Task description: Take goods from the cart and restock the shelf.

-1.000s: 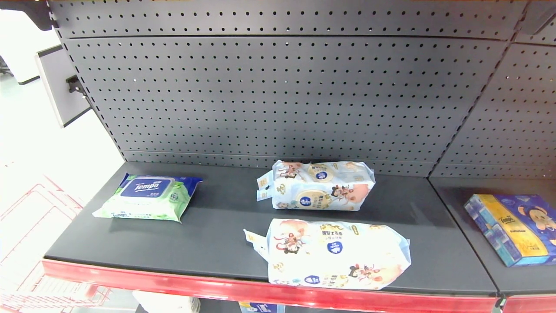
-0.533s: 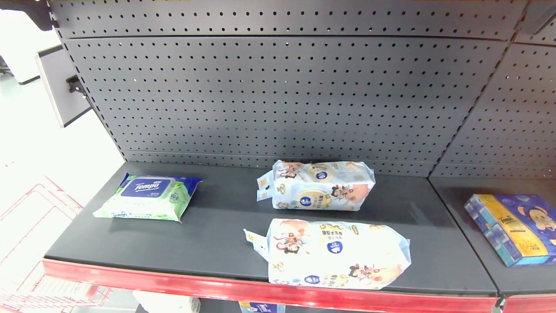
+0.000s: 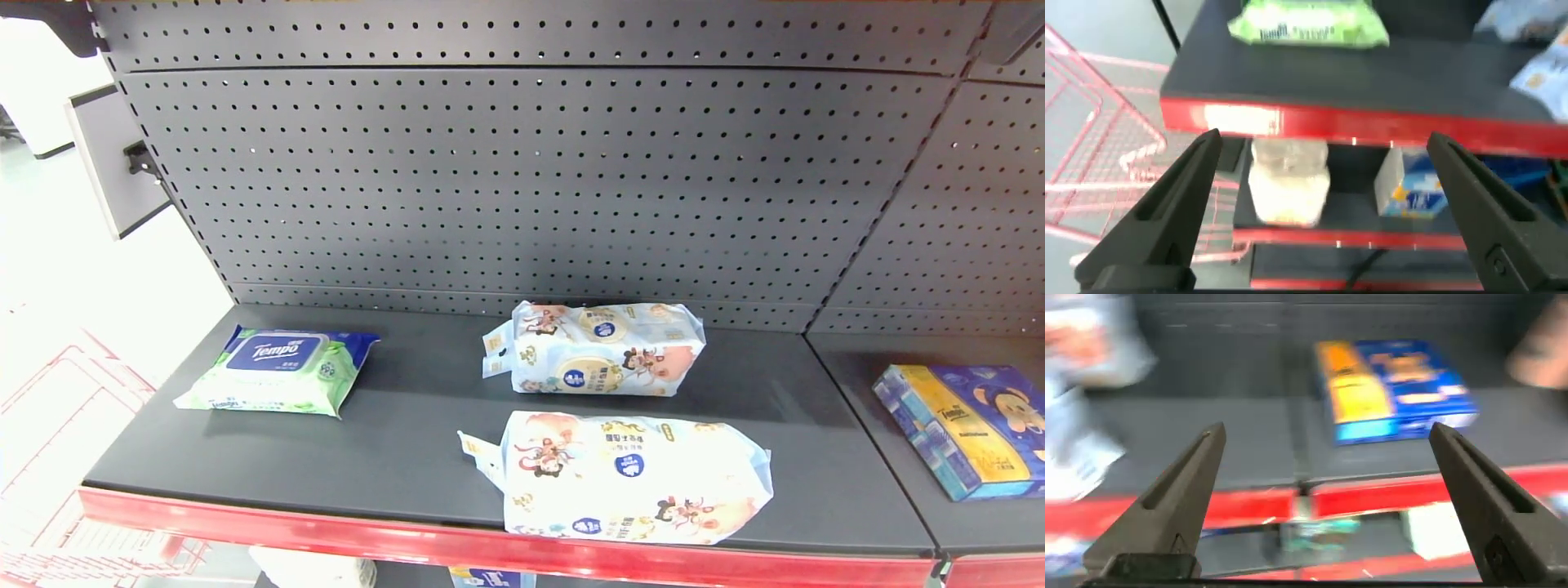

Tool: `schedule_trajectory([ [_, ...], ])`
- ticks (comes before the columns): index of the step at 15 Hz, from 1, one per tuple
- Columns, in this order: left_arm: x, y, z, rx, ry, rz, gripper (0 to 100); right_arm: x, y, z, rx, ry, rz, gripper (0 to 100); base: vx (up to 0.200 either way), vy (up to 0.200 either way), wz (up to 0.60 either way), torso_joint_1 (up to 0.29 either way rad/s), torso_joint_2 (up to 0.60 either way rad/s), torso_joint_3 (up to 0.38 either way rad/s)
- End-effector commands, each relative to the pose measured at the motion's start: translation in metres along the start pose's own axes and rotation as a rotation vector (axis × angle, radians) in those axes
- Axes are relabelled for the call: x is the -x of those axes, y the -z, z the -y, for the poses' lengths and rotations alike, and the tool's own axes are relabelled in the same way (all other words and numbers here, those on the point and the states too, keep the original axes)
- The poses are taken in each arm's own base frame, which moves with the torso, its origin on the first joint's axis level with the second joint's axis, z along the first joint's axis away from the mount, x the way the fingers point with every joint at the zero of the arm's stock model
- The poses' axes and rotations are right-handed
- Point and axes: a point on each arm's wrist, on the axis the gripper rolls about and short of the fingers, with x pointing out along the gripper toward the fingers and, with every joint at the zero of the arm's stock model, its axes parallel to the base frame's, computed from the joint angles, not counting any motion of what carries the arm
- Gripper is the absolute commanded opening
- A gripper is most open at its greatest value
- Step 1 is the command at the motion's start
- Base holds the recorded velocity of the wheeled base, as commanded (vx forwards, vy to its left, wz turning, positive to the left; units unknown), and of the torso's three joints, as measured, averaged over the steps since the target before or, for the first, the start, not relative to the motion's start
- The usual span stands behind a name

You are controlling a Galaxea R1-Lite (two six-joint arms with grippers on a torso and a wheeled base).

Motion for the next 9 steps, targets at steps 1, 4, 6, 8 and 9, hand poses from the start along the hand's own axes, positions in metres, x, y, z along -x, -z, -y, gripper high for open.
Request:
schedule_trajectory([
  [1,-0.0109,0.0142,0.0008,0.003,0.027,0.043,100,0.0107,0.0358,-0.0030,-0.033,-0.121,0.112,100,0.000,0.000,0.00,0.000,0.00,0.000],
  [4,-0.0126,0.0194,0.0023,-0.033,0.096,0.028,100,0.0102,0.0409,-0.0028,-0.094,-0.094,0.059,100,0.000,0.000,0.00,0.000,0.00,0.000],
  [6,-0.0129,0.0195,0.0024,-0.032,0.082,0.024,100,0.0102,0.0409,-0.0034,-0.030,-0.123,0.064,100,0.000,0.000,0.00,0.000,0.00,0.000],
  [8,-0.0152,0.0186,0.0038,-0.022,-0.016,-0.003,100,0.0098,0.0412,-0.0041,-0.019,-0.155,0.060,100,0.000,0.000,0.00,0.000,0.00,0.000],
  [9,-0.0151,0.0187,0.0042,-0.018,-0.045,-0.001,100,0.0091,0.0408,-0.0042,-0.023,-0.157,0.052,100,0.000,0.000,0.00,0.000,0.00,0.000],
])
